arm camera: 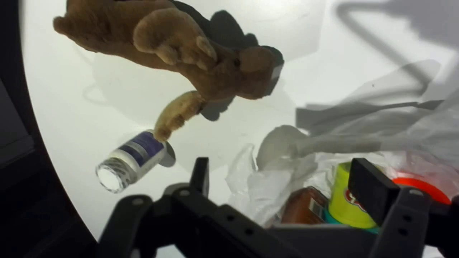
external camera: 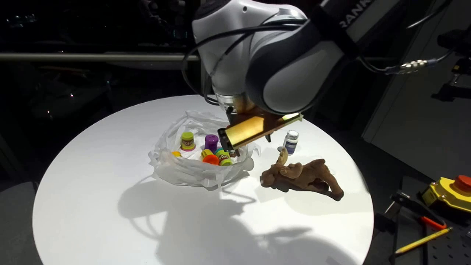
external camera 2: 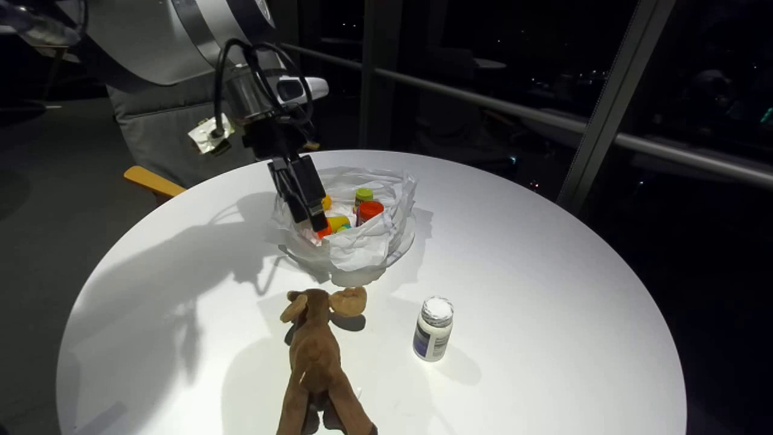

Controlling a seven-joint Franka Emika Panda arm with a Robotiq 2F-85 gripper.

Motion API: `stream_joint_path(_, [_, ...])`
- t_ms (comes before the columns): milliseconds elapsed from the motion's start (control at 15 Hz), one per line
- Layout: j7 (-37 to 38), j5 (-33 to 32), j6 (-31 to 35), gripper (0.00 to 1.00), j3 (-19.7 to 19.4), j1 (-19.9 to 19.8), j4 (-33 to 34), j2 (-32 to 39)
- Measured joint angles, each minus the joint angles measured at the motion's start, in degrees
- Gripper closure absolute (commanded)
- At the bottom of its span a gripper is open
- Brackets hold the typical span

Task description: Pick up all the objects on the table and put them on the plastic

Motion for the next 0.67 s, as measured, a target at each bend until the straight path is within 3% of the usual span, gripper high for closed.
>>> stream_joint_path(400, [10.54,-9.41,12.93,0.00,-0.37,-1.24,-19.97,-10.53])
stream_joint_path(667, [18.66,-16.92,17.48,0.00,0.07,-3.23,-33.35,-18.51])
